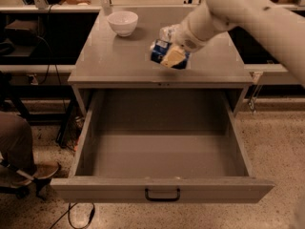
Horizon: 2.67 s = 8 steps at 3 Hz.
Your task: Pick pepsi can from top drawer and place on counter
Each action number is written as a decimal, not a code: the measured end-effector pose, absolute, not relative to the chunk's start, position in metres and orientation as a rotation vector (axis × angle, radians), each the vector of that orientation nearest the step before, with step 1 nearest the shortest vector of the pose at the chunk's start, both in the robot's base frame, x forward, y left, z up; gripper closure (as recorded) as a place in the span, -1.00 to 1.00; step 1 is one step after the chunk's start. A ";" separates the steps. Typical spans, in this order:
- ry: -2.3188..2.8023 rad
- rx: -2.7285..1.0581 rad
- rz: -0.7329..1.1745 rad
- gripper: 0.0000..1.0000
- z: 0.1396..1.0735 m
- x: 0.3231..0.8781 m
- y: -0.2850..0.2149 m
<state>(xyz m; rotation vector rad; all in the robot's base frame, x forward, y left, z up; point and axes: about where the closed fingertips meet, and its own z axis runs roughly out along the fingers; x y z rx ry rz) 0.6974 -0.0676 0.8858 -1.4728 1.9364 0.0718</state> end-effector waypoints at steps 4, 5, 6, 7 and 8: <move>1.959 -1.789 0.130 -0.89 0.871 0.766 -0.017; 1.971 -1.786 0.157 -1.00 0.869 0.769 -0.020; 1.980 -1.745 0.193 -1.00 0.871 0.771 -0.032; 1.997 -1.588 0.312 -1.00 0.868 0.768 -0.064; 2.021 -1.308 0.436 -1.00 0.855 0.752 -0.140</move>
Offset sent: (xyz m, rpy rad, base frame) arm 0.0823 0.0528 0.0006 -0.1654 0.1492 0.1939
